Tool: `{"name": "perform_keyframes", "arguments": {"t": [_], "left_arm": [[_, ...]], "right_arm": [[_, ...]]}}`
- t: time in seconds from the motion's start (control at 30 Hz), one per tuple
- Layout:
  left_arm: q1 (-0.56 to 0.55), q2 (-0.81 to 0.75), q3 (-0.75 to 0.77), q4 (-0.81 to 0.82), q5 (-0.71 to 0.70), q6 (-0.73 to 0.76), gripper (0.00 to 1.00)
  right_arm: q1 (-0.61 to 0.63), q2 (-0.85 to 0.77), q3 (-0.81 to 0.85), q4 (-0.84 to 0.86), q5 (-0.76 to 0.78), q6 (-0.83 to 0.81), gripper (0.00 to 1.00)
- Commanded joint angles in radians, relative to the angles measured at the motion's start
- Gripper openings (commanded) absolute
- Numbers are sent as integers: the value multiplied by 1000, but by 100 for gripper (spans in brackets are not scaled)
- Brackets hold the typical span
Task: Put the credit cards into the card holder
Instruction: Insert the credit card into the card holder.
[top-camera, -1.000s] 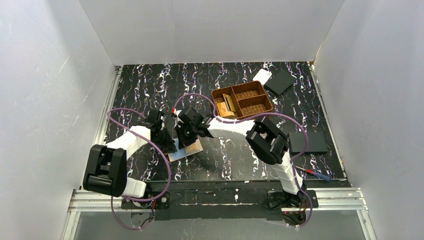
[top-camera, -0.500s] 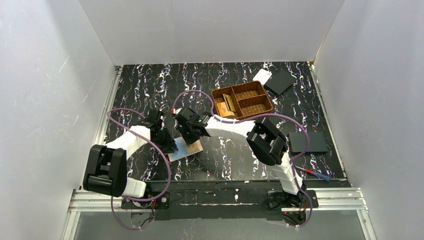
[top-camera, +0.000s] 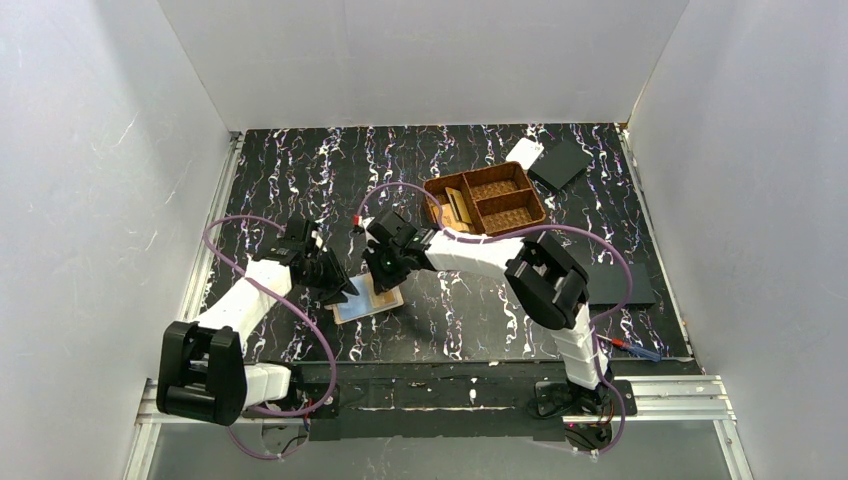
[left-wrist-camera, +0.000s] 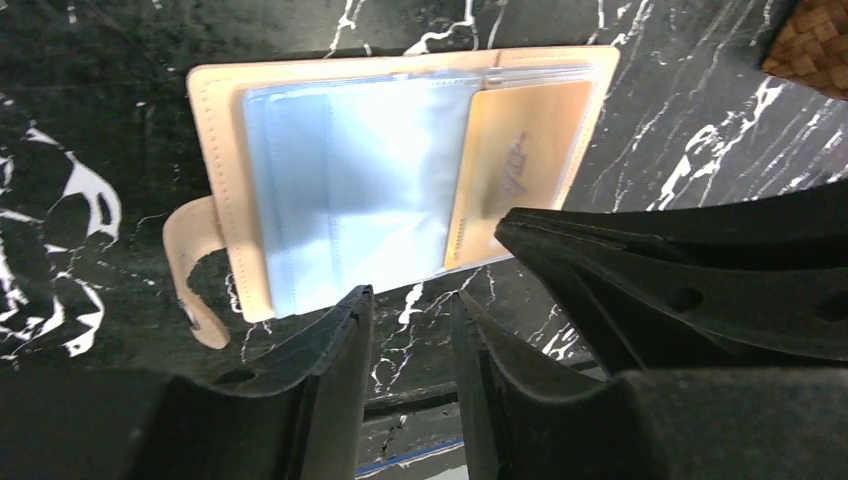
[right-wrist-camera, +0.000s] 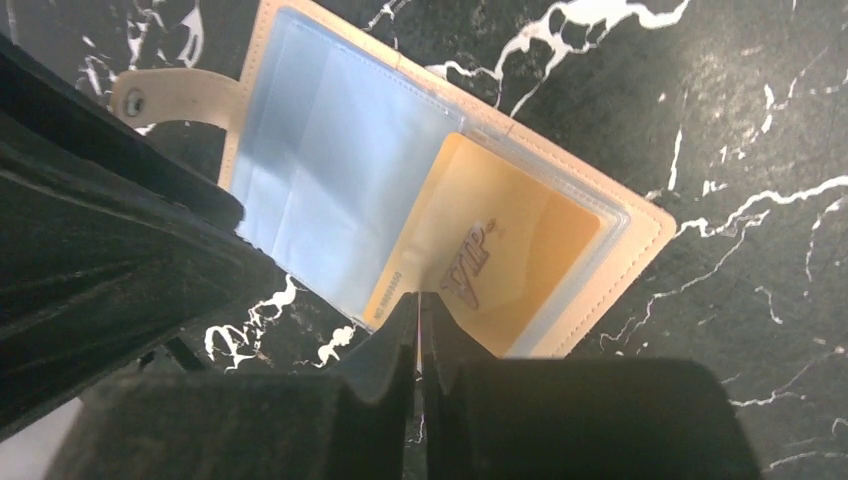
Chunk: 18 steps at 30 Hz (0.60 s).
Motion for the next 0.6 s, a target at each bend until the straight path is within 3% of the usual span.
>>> {"name": "perform_keyframes", "arguments": {"t": [0.0, 0.03, 0.1, 0.23, 0.33, 0.43, 0.57], "left_arm": [[4, -5, 1, 19, 40, -2, 34], [6, 5, 1, 15, 21, 3, 44], [12, 19, -2, 16, -10, 24, 54], [29, 62, -9, 35, -32, 92, 59], [34, 64, -18, 58, 28, 104, 44], [35, -3, -62, 113, 60, 73, 26], [34, -82, -73, 117, 53, 38, 22]], "right_arm": [[-9, -47, -9, 111, -115, 24, 16], [-9, -40, -8, 124, -132, 34, 19], [-9, -31, -16, 158, -177, 58, 24], [-10, -31, -59, 220, -196, 106, 28], [-15, -27, -73, 218, -190, 109, 27], [-30, -25, -96, 232, -202, 132, 20], [-41, -31, -115, 248, -210, 145, 11]]}}
